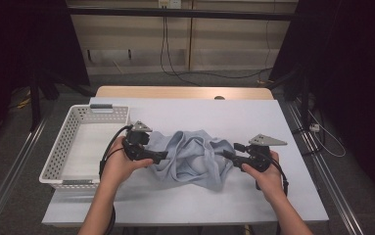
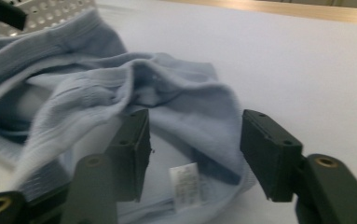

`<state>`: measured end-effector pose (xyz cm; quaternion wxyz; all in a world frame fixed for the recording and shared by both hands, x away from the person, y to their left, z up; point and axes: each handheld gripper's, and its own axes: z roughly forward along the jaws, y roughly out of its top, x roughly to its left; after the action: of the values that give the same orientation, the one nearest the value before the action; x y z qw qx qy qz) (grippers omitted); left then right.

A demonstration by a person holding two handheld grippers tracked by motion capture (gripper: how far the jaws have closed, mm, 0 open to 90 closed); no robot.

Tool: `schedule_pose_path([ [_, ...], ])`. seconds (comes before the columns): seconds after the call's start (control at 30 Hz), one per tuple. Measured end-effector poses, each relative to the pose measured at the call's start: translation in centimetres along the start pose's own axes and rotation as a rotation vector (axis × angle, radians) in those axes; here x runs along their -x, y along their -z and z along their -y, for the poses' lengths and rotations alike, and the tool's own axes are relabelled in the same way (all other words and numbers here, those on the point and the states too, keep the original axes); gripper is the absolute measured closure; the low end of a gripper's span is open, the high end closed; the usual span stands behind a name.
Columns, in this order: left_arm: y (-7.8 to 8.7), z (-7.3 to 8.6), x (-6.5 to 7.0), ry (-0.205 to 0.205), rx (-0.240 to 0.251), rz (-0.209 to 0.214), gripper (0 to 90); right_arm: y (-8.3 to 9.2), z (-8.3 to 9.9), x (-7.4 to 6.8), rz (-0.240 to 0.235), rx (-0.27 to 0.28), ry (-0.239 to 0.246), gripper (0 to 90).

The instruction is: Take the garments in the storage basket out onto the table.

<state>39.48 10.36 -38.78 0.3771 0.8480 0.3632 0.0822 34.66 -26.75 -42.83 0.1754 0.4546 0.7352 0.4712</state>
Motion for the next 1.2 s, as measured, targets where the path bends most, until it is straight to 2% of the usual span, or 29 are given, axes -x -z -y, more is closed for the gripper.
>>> schedule_pose_path([
  [0.13, -0.2, -0.1, 0.3, 0.011, 0.011, 0.002, 13.0, 0.4, -0.2, -0.5, -0.032, 0.013, -0.013, 37.8],
  [0.2, -0.3, -0.1, 0.3, 0.002, 0.004, 0.007, 13.0, 0.4, -0.4, -0.7, -0.041, 0.017, -0.009, 37.2],
  [0.4, -0.6, -0.2, 0.6, 0.001, 0.012, 0.011, 12.9, -0.1, -1.0, -1.9, -0.115, 0.031, -0.025, 37.3],
  [0.57, -0.6, -0.2, 0.6, -0.006, 0.012, 0.025, 12.9, -0.8, -1.4, -3.3, -0.159, 0.021, 0.014, 43.0],
  [0.6, -0.7, -0.2, 0.7, 0.01, 0.019, 0.027, 12.9, -1.0, -1.4, -3.6, -0.157, 0.011, 0.024, 45.7],
  [0.67, -0.7, -0.4, 0.7, 0.004, 0.011, 0.031, 13.0, -1.5, -1.1, -3.9, -0.14, -0.02, 0.034, 46.7],
  [0.73, -0.8, -0.5, 0.8, -0.001, 0.014, 0.032, 13.0, -2.1, -0.7, -3.9, -0.155, -0.037, 0.015, 48.9],
  [0.83, -0.9, -0.7, 0.8, -0.007, 0.016, 0.036, 13.0, -2.9, 0.1, -4.3, -0.18, -0.066, 0.031, 51.8],
  [0.93, -0.9, -0.8, 0.8, 0.0, 0.023, 0.042, 12.9, -3.5, 0.5, -4.9, -0.2, -0.081, 0.045, 68.5],
  [0.97, -0.9, -0.8, 0.8, 0.0, 0.023, 0.038, 12.9, -3.5, 0.6, -5.0, -0.201, -0.085, 0.05, 79.0],
  [1.0, -0.8, -0.8, 0.7, 0.0, 0.024, 0.04, 12.9, -3.6, 0.6, -5.1, -0.203, -0.082, 0.064, 85.1],
  [1.07, -0.5, -0.9, 0.7, -0.003, 0.035, 0.038, 12.9, -3.6, 0.7, -5.3, -0.225, -0.091, 0.062, 87.4],
  [1.2, -0.1, -1.1, 0.9, 0.005, 0.057, 0.039, 13.0, -3.0, 0.7, -5.1, -0.227, -0.066, 0.044, 87.8],
])
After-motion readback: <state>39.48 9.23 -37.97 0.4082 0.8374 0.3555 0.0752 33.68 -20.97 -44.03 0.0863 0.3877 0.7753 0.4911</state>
